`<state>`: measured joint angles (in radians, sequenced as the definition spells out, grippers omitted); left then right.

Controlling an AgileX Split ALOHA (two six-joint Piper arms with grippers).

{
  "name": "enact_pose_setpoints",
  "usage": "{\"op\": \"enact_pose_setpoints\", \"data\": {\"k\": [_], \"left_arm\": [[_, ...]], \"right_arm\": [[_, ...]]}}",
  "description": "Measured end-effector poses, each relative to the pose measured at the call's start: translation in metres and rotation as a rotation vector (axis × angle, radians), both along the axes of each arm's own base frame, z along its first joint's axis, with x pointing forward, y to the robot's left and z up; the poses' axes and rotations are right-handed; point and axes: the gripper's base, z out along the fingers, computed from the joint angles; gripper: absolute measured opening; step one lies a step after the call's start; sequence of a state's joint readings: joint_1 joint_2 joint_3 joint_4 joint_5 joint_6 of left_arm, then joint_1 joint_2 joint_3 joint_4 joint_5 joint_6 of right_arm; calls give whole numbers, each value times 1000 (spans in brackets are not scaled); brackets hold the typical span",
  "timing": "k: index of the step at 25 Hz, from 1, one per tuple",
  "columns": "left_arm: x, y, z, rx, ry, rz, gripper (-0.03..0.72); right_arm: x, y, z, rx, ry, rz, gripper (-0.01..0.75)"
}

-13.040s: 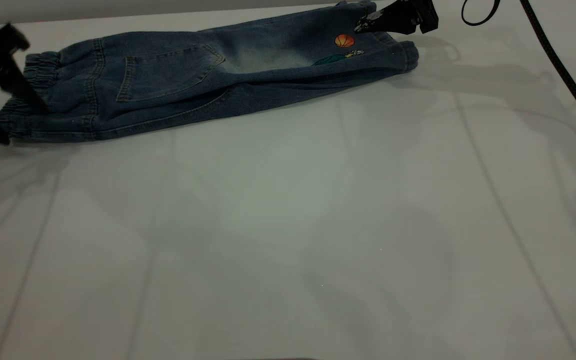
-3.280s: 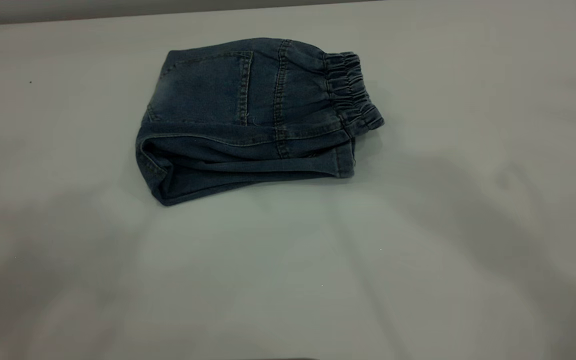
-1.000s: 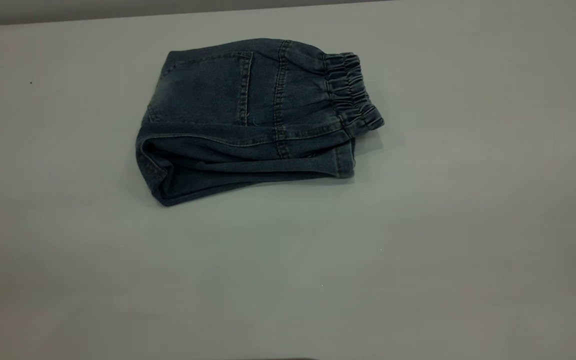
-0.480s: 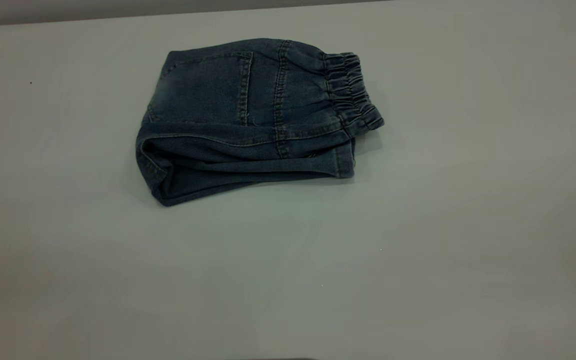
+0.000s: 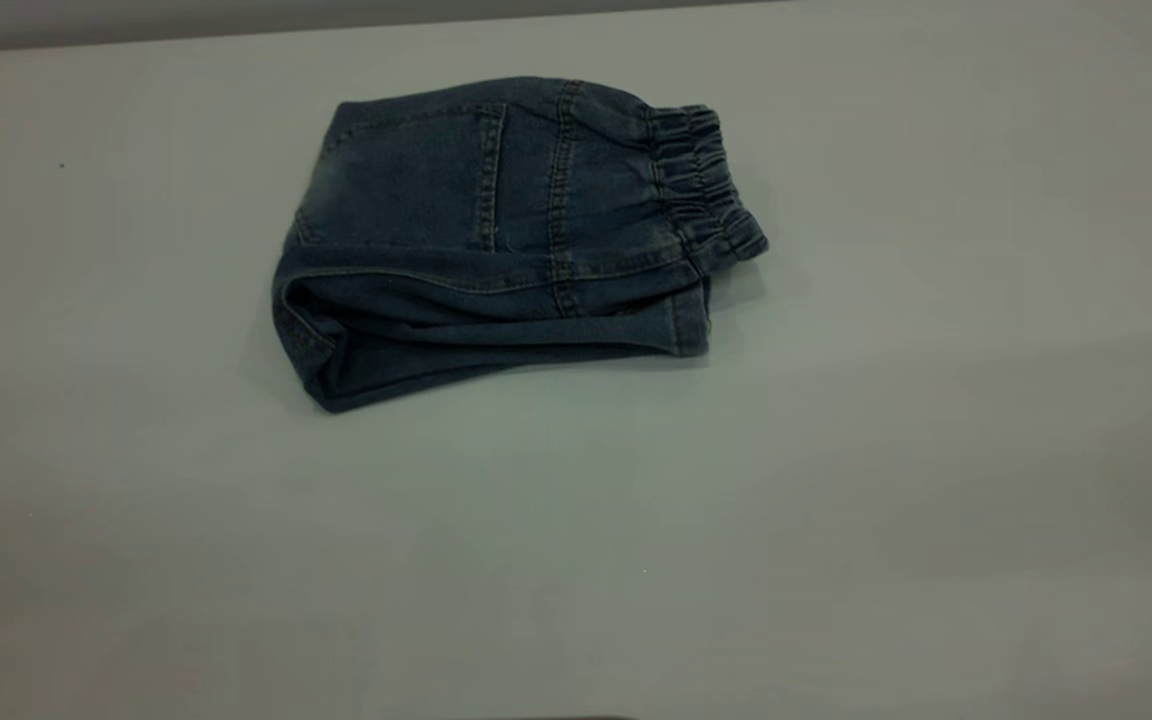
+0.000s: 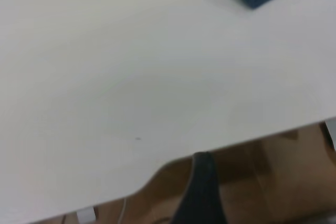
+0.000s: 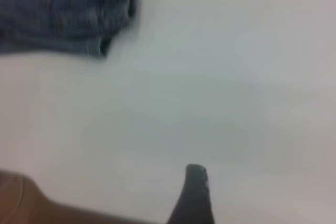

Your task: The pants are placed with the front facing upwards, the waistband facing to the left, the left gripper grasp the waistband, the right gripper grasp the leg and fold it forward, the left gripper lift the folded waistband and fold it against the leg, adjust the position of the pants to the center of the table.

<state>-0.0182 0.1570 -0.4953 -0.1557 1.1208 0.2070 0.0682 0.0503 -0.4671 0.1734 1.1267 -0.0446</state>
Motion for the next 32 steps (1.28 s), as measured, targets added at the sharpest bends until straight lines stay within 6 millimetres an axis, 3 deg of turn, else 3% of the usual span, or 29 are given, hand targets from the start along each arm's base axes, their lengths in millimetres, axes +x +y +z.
{"op": "enact_pose_setpoints", "data": {"k": [11, 32], "left_arm": [[-26, 0, 0, -2, -157, -1, 566], [-27, 0, -1, -2, -160, -1, 565]], "right_arm": [[-9, 0, -1, 4, -54, 0, 549], [-9, 0, -1, 5, -54, 1, 549]]}}
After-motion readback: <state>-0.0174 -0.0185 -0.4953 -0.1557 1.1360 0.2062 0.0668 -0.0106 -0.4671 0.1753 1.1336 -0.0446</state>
